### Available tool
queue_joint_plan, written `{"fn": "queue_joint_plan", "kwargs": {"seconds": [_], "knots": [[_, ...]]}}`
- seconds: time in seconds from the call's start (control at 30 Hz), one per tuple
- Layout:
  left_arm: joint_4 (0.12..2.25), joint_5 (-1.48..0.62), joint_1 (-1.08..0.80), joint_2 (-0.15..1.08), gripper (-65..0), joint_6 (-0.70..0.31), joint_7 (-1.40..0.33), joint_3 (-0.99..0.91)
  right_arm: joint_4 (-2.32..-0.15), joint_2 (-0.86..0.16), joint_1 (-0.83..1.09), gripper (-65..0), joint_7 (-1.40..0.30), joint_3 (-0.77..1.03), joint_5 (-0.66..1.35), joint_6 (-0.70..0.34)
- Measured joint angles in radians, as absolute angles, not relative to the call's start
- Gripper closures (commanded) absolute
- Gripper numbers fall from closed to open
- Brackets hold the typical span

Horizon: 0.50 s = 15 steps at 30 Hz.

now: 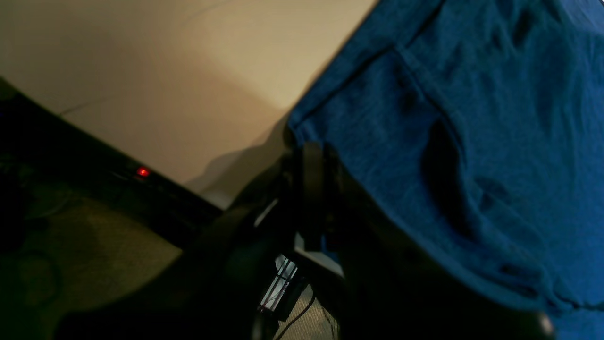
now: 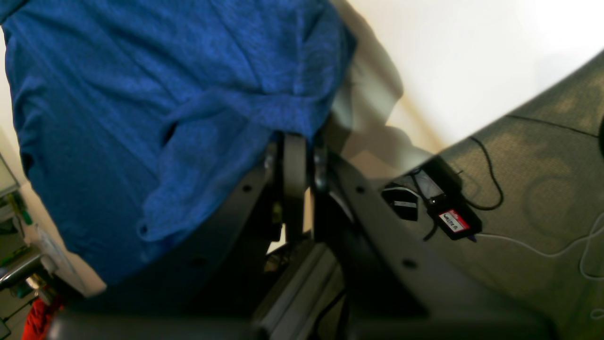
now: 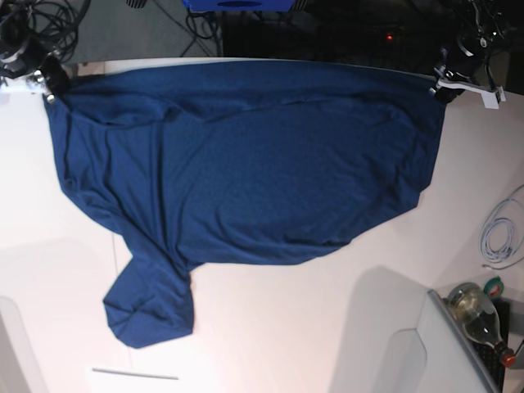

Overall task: Layout the t-shirt on the table in an organized manner, then fold the t-shirt properly
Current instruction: 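Lower the shirt edge onto the table with both grippers, then release the shirt and move both grippers onto the shirt body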

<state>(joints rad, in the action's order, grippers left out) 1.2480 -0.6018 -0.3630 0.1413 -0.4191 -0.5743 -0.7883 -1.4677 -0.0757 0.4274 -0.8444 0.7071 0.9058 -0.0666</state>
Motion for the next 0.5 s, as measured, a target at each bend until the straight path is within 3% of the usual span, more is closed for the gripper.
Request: {"fn": "queue_joint_plan", "kwargs": {"seconds": [0.17,0.23,0.33,0.43,0.5], "knots": [[1.248,-0.602,-0.363,0.141,0.0,-0.419,-0.575,-0.789,-1.469,-0.077,0.425,-2.0,-0.839,0.707,0.909,0.012],[1.248,-0.602,-0.363,0.141,0.0,-0.419,-0.575,-0.788,-1.469,-0.076,0.425,-9.6,-0.842,0.707,0.908,0.012],[1.248,-0.602,-0.364,0.141,0.0,-0.419,-0.574,-0.79,-1.475,-0.076,0.425,-26.7,-0.839,0.707,0.907,0.012],[1.248,-0.6,-0.364,0.141,-23.5,-0.419,-0.572,-0.796,-1.52,-0.048,0.424,-38.1,-0.843,0.743,0.902,0.019],[1.25,-0.607,-0.365,0.145,-36.5,-0.419,-0.564,-0.798,-1.558,-0.019,0.422,-39.6,-0.838,0.805,0.91,0.018]]}}
